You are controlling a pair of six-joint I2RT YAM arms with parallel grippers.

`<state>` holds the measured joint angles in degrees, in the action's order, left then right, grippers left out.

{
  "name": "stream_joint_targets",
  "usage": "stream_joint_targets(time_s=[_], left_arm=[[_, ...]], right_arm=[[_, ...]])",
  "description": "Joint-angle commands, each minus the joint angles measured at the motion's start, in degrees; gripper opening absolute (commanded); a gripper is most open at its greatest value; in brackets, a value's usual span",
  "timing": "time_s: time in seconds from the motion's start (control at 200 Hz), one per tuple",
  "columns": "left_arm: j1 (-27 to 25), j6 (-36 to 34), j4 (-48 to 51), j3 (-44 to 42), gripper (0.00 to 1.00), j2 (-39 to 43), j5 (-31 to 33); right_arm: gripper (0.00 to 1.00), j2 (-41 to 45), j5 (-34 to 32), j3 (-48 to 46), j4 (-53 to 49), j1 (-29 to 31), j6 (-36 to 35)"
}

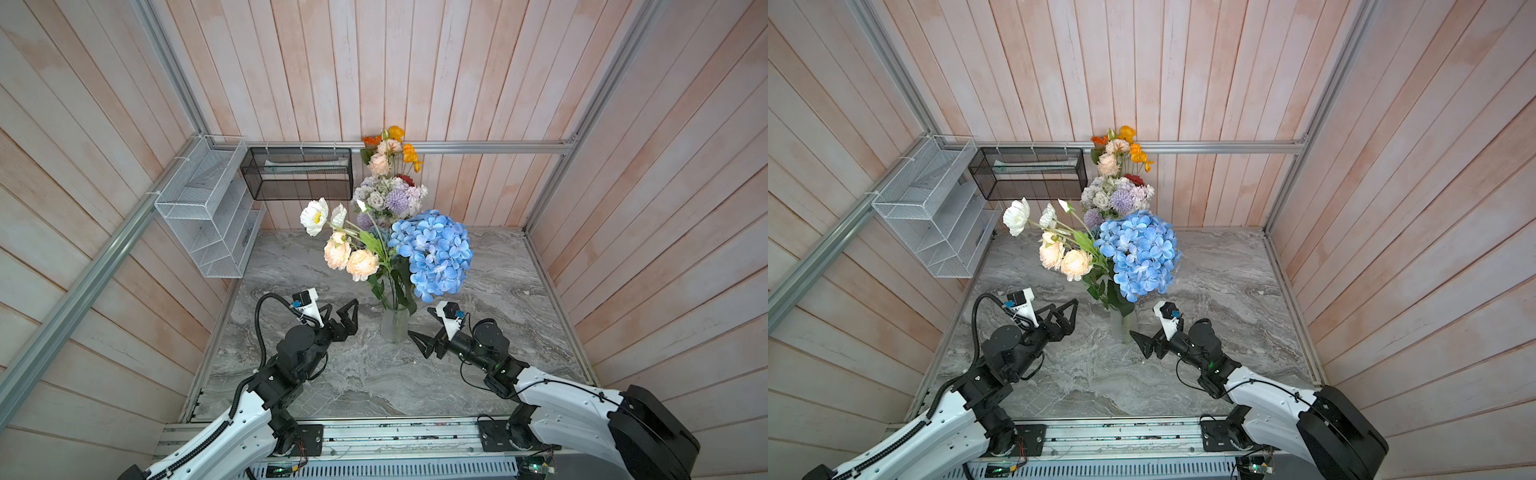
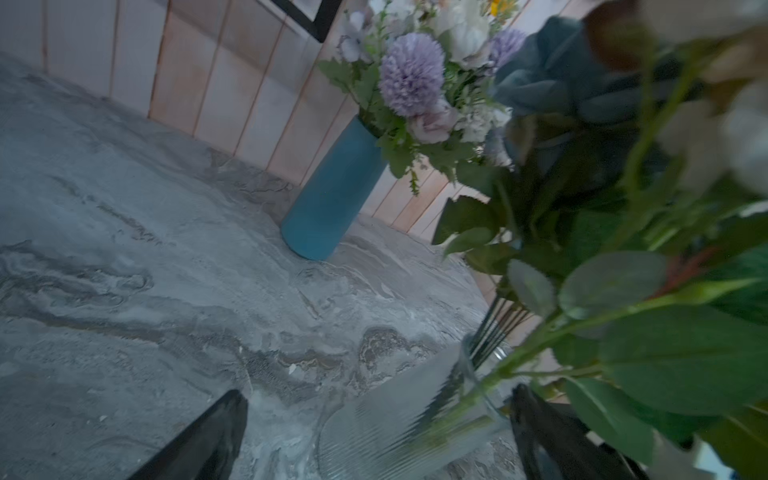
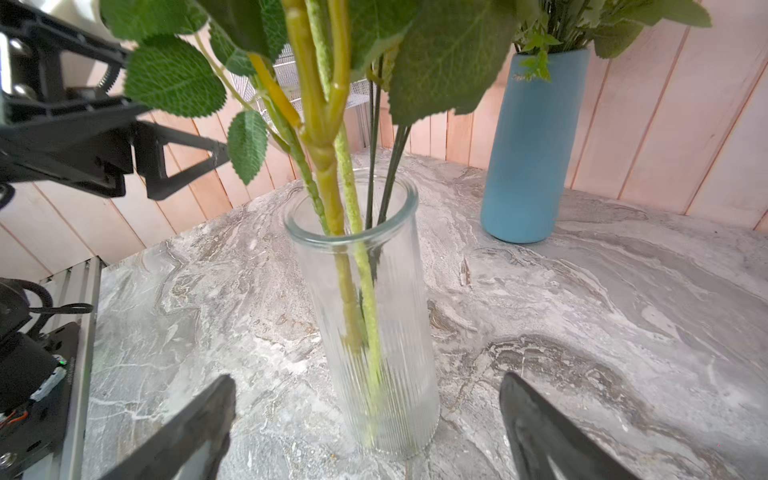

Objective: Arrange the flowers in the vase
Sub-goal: 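Open the right gripper and grasp the glass vase body below the flowers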

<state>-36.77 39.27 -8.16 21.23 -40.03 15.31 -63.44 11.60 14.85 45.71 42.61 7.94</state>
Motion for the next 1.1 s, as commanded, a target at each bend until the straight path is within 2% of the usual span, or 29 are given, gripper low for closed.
stream_joint_targets(time_s=[0.0, 0.095, 0.265, 0.545, 0.665, 0.85, 1.09], left_arm=[[1.9, 5.1, -6.5, -3.3, 1.00, -2.3, 3.6], [2.8, 5.2, -14.1, -5.1, 1.00, -6.9, 2.9], [2.9, 2.3, -22.8, -3.6, 1.00, -16.1, -0.7], [2.9, 3.4, -32.4, -1.9, 1.00, -27.7, -6.7], [2.4, 3.2, -34.4, -0.3, 1.00, -31.2, -9.5], [-0.4, 1.1, -33.9, 2.7, 1.00, -34.4, -10.2], [-1.3, 1.6, -35.0, 3.4, 1.00, -36.4, -11.3]], right_arm=[[0.98, -3.8, -0.7, -0.5, 11.7, 0.1, 1.6], [0.98, -9.2, -0.2, -0.2, 19.8, 0.1, 2.5], [0.98, -17.8, 0.3, 1.6, 30.6, 0.1, 1.4], [0.98, -25.7, 3.5, 6.5, 34.7, 0.1, 0.0], [0.97, -28.4, 5.4, 8.4, 35.7, 0.2, 0.0], [0.96, -32.6, 7.5, 11.1, 37.9, 0.1, 0.4], [0.93, -37.4, 8.2, 13.9, 40.9, 0.1, 0.5]])
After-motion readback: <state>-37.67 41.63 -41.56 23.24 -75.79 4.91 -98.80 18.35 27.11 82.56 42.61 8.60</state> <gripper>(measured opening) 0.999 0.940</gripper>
